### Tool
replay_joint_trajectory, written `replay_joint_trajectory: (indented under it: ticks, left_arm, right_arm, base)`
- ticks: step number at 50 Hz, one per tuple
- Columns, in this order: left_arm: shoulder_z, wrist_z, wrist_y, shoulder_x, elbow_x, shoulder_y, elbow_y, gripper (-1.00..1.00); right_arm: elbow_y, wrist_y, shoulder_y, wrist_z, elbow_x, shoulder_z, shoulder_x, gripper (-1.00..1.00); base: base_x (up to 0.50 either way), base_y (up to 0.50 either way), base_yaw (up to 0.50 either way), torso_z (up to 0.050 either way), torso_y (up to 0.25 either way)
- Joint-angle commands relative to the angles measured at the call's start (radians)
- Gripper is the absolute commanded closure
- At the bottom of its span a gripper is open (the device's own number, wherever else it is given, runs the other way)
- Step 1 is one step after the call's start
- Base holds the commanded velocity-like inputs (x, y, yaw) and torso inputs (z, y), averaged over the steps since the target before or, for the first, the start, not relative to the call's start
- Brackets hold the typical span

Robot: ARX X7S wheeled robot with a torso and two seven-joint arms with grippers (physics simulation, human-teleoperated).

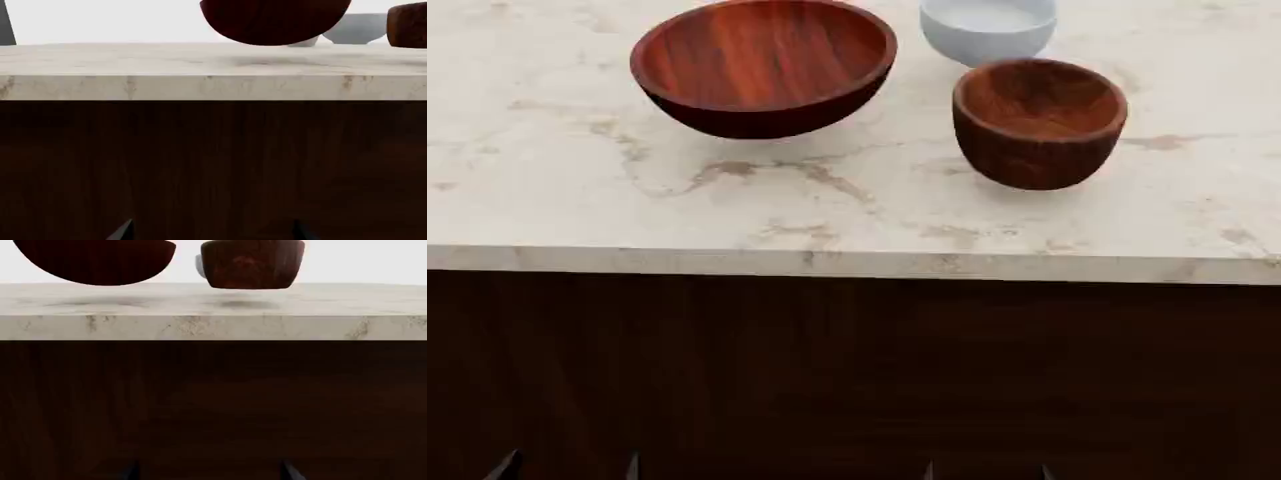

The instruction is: Stack the bowls from largest to smallest.

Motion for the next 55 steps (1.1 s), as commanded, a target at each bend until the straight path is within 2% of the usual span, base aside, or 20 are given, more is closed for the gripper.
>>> replay_joint_trajectory:
  ticks: [1,10,31,32,33,36,37,38,39,44,55]
  left_arm:
    - [0.011,-0.011,0.0,-0.01,0.0,0.0,0.0,-1.0]
    - [0.064,-0.041,-0.019,-0.043,-0.006,0.0,0.022,-1.0]
    - [0.073,-0.054,-0.019,-0.052,-0.018,0.0,0.015,-1.0]
    - [0.071,-0.064,-0.011,-0.053,-0.016,0.002,0.02,-1.0]
    - [0.077,-0.075,-0.045,-0.055,0.0,-0.006,0.016,-1.0]
    - [0.072,-0.061,-0.011,-0.056,-0.043,0.004,0.03,-1.0]
    - [0.059,-0.061,-0.061,-0.054,-0.075,0.002,0.042,-1.0]
    - [0.063,-0.053,-0.018,-0.058,-0.078,0.008,0.043,-1.0]
    - [0.061,-0.058,-0.06,-0.058,-0.089,0.006,0.06,-1.0]
    - [0.081,-0.08,-0.089,-0.077,-0.061,0.002,0.09,-1.0]
    - [0.091,-0.103,-0.07,-0.097,-0.058,0.01,0.101,-1.0]
  right_arm:
    - [0.0,0.0,0.0,0.013,0.009,-0.013,0.009,-1.0]
    - [-0.033,0.025,0.001,0.051,0.024,-0.051,0.04,-1.0]
    - [-0.034,0.025,-0.001,0.062,0.033,-0.063,0.051,-1.0]
    - [-0.059,0.088,-0.002,0.059,0.03,-0.058,0.048,-1.0]
    - [-0.031,0.022,-0.002,0.061,0.031,-0.061,0.049,-1.0]
    - [-0.034,0.025,-0.002,0.068,0.036,-0.068,0.054,-1.0]
    - [-0.039,0.028,-0.002,0.07,0.037,-0.071,0.055,-1.0]
    - [-0.043,0.03,-0.002,0.072,0.038,-0.074,0.057,-1.0]
    - [-0.047,0.034,0.0,0.073,0.039,-0.076,0.058,-1.0]
    - [-0.05,0.039,0.006,0.08,0.046,-0.088,0.066,-1.0]
    - [-0.045,0.031,0.008,0.098,0.063,-0.1,0.079,-1.0]
  base:
    - [0.0,0.0,0.0,0.0,0.0]
    - [0.0,0.0,0.0,0.0,0.0]
    - [0.0,0.0,0.0,0.0,0.0]
    - [0.0,0.0,0.0,0.0,0.0]
    - [0.0,0.0,0.0,0.0,0.0]
    - [0.0,0.0,0.0,0.0,0.0]
    - [0.0,0.0,0.0,0.0,0.0]
    - [0.0,0.0,0.0,0.028,0.0]
    - [0.0,0.0,0.0,0.05,0.0]
    - [0.0,0.0,0.0,0.05,0.0]
    - [0.0,0.0,0.0,0.05,0.0]
